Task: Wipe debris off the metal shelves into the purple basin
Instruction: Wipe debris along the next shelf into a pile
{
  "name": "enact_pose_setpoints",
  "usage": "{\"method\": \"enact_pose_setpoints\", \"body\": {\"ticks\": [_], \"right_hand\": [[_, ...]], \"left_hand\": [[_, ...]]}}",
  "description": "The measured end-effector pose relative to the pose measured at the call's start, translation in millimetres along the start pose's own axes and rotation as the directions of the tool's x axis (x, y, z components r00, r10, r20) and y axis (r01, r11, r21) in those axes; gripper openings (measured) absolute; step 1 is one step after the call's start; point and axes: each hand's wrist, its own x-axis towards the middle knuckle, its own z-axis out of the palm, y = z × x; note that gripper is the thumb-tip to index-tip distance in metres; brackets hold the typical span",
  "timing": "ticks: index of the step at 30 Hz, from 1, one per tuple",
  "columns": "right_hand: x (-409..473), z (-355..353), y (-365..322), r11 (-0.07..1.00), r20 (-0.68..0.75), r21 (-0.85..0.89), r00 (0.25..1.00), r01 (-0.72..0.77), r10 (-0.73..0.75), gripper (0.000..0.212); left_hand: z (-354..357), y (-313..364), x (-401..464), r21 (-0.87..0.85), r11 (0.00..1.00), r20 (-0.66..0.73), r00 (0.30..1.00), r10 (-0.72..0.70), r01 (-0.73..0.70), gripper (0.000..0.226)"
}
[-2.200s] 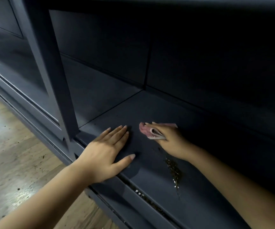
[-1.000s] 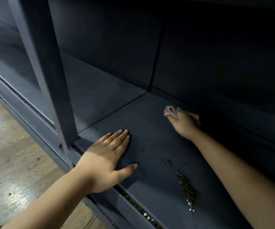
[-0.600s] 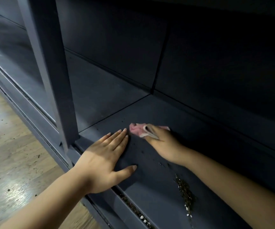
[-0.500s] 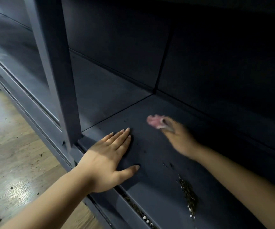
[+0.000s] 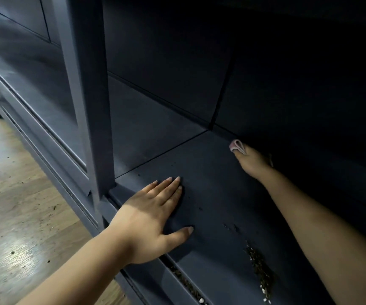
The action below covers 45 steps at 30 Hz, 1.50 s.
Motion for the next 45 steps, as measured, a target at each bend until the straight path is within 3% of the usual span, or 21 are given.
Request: {"method": "enact_pose_setpoints", "body": {"ticks": [3, 6, 9, 19, 22, 25, 27, 30, 35, 38, 40, 42, 45], "right_hand": [[12, 8, -16, 1.0, 0.037, 0.024, 0.999, 0.012, -0.013, 0.044], [23, 18, -31, 0.994, 0.069, 0.102, 0.996, 0.046, -0.053, 0.045], [21, 31, -49, 0.981, 0.102, 0.155, 0.986, 0.117, -0.133, 0.043], [-32, 68, -83, 0.894, 0.307, 0.347, 0.866, 0.284, -0.394, 0.045], [-65, 66, -81, 0.861, 0.311, 0.419, 0.846, 0.288, -0.434, 0.051], [-95, 57, -70, 0.81, 0.354, 0.551, 0.823, 0.202, -0.445, 0.019], [-113, 49, -62, 0.793, 0.372, 0.58, 0.806, 0.185, -0.46, 0.026], [-126, 44, -50, 0.783, 0.369, 0.589, 0.797, 0.198, -0.479, 0.025], [-127, 40, -51, 0.788, 0.37, 0.58, 0.795, 0.206, -0.48, 0.019], [-115, 45, -69, 0.78, 0.294, 0.592, 0.847, 0.202, -0.443, 0.017], [-102, 51, -85, 0.826, 0.216, 0.488, 0.879, 0.281, -0.426, 0.016], [-92, 60, -102, 0.868, 0.184, 0.365, 0.888, 0.337, -0.422, 0.021], [-85, 77, -124, 0.894, 0.259, 0.298, 0.873, 0.334, -0.413, 0.04]], "left_hand": [[1, 1, 1, 0.001, 1.0, -0.042, 0.999, 0.007, -0.007, 0.104], [-2, 3, 0, -0.023, 0.999, 0.029, 0.999, -0.023, 0.023, 0.102], [-3, 2, 0, -0.05, 0.999, 0.014, 1.0, -0.017, 0.018, 0.102], [-2, 6, 0, 0.018, 1.0, 0.021, 1.0, -0.01, 0.009, 0.102], [-3, 6, -5, 0.017, 1.0, -0.05, 0.999, 0.002, -0.001, 0.089], [1, 10, -21, -0.031, 1.0, -0.152, 0.988, -0.009, 0.004, 0.068], [1, 16, -34, -0.02, 1.0, -0.155, 0.988, 0.01, -0.014, 0.065], [-5, 12, -49, 0.04, 0.999, -0.146, 0.989, 0.038, -0.033, 0.062], [-17, -21, -61, 0.11, 0.974, -0.068, 0.979, -0.19, 0.197, 0.07], [-8, -29, -66, 0.099, 0.964, -0.038, 0.969, -0.243, 0.245, 0.077], [-1, -30, -65, 0.081, 0.975, -0.095, 0.975, -0.199, 0.206, 0.091], [-1, -29, -66, 0.032, 0.972, -0.039, 0.972, -0.232, 0.233, 0.095], [1, -30, -67, -0.001, 0.97, -0.02, 0.969, -0.244, 0.245, 0.096]]}}
